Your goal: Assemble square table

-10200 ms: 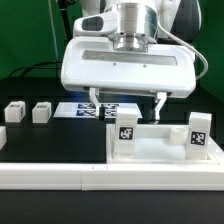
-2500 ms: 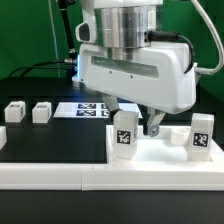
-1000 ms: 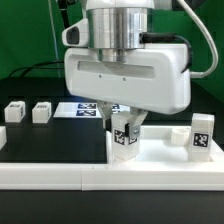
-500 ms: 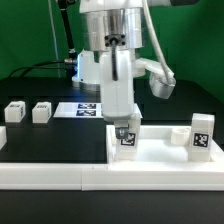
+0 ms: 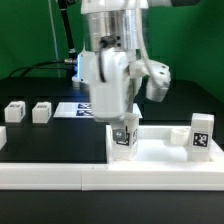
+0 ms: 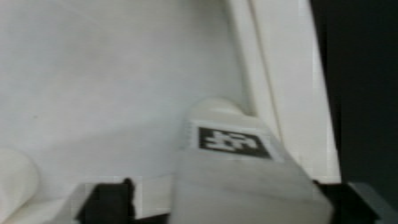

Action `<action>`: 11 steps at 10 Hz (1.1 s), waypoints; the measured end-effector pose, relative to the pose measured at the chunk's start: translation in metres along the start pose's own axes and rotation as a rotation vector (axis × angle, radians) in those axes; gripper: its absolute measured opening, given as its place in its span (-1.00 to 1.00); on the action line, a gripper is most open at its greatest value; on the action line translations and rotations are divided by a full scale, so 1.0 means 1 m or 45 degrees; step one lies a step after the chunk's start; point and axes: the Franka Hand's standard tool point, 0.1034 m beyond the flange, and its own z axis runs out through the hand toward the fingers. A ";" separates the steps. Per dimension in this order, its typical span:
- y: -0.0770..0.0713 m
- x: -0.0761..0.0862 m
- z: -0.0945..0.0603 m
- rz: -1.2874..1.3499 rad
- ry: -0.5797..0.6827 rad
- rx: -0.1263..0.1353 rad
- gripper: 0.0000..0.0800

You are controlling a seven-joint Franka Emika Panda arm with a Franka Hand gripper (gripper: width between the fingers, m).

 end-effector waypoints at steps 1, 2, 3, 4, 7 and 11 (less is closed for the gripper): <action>0.002 -0.004 0.001 -0.094 0.003 -0.010 0.52; 0.001 -0.004 0.000 -0.379 0.007 -0.012 0.59; 0.001 -0.005 0.000 -0.542 0.008 -0.003 0.59; 0.001 -0.005 0.001 -0.669 0.009 -0.004 0.62; 0.001 -0.004 0.002 -0.910 0.010 -0.007 0.62; -0.003 -0.005 0.000 -1.675 0.067 -0.050 0.62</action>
Offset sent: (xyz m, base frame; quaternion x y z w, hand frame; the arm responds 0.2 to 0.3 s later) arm 0.0000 0.0000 0.0000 0.0000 0.0000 -0.2571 0.9664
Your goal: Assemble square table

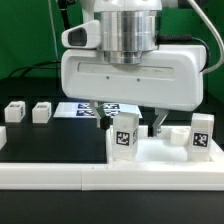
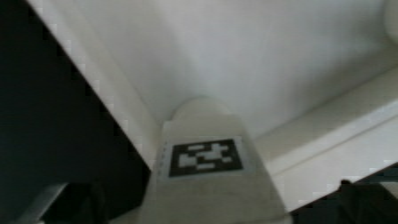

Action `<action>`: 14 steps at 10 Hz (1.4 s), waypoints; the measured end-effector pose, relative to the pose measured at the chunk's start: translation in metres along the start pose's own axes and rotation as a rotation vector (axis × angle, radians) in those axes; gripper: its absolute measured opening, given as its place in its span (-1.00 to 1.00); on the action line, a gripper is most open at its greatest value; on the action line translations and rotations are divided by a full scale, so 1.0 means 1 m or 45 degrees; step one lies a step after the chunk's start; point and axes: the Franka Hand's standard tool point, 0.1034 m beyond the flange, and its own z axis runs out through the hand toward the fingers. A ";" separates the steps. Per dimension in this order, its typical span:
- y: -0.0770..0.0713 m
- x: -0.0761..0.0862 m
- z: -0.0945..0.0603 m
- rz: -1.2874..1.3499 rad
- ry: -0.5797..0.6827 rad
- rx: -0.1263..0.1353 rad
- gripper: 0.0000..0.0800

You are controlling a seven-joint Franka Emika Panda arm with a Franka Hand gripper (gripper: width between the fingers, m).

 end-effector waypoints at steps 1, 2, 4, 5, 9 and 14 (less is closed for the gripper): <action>0.000 0.000 0.000 0.023 -0.001 0.000 0.62; 0.000 0.000 0.000 0.055 -0.001 0.000 0.31; -0.001 -0.001 0.001 0.193 -0.003 0.005 -0.05; -0.001 -0.001 0.001 0.287 -0.003 0.006 -0.28; -0.001 0.000 0.001 0.614 -0.005 0.012 -0.28; -0.006 0.001 0.001 1.646 -0.063 0.100 -0.28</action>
Offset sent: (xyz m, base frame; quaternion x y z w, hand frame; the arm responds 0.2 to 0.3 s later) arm 0.0000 0.0000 0.0000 0.0000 0.0000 0.1938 0.9810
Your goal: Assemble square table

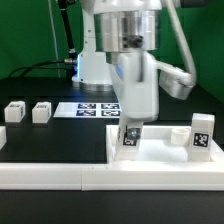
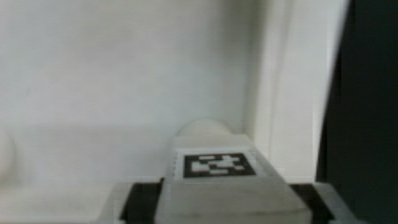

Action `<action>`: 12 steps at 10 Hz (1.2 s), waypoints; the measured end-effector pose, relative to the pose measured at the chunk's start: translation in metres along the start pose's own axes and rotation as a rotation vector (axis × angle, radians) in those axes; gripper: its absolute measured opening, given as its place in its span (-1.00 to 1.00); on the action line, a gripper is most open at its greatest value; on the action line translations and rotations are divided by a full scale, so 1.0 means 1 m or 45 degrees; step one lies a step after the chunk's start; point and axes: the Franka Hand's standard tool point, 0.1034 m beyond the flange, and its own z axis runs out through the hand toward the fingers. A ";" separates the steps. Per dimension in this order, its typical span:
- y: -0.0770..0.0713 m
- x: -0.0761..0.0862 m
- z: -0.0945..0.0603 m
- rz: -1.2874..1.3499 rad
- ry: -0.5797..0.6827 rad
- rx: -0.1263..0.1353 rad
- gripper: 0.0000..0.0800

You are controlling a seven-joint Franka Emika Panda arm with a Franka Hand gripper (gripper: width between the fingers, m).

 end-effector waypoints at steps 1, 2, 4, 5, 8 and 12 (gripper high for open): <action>-0.001 0.001 0.000 0.141 -0.021 0.008 -0.28; -0.001 0.001 0.000 0.183 -0.020 0.008 -0.28; 0.000 0.001 0.000 0.133 -0.019 0.008 -0.27; 0.000 0.001 0.000 0.127 -0.019 0.008 0.30; -0.003 -0.002 0.001 -0.584 0.028 0.090 0.61; -0.003 0.002 0.002 -0.934 0.045 0.080 0.62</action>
Offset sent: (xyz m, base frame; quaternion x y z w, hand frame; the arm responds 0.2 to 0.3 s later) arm 0.0000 0.0000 0.0000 0.0000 0.0000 -0.0650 0.9979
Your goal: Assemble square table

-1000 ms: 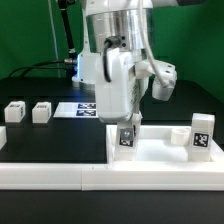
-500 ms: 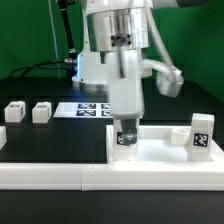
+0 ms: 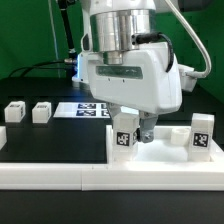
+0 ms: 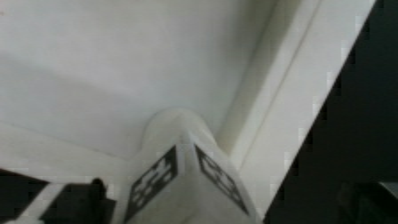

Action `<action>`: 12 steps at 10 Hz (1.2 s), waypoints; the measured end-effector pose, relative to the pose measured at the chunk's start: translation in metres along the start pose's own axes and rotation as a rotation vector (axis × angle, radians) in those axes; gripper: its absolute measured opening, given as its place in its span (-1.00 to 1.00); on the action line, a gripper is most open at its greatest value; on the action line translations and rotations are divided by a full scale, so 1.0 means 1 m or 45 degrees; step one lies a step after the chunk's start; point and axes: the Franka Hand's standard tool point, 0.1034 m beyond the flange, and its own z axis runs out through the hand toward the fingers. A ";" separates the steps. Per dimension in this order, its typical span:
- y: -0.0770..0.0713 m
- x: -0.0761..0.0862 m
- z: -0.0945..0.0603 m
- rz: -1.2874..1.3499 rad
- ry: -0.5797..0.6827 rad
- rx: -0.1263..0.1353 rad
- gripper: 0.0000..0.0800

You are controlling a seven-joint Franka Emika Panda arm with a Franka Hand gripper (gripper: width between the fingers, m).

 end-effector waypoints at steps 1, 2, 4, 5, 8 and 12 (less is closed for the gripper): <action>0.001 0.003 0.000 -0.242 0.007 -0.002 0.62; 0.001 0.008 0.000 -0.509 0.037 -0.002 0.62; 0.001 0.009 0.000 -0.647 0.043 -0.014 0.62; 0.001 0.009 0.000 -0.642 0.043 -0.013 0.62; 0.003 0.010 0.001 -0.562 0.044 -0.015 -0.03; 0.007 0.014 0.000 -0.217 0.047 -0.013 -0.26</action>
Offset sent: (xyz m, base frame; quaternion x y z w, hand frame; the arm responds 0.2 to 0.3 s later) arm 0.0000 0.0000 0.0000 0.0000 0.0000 -0.1296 0.9916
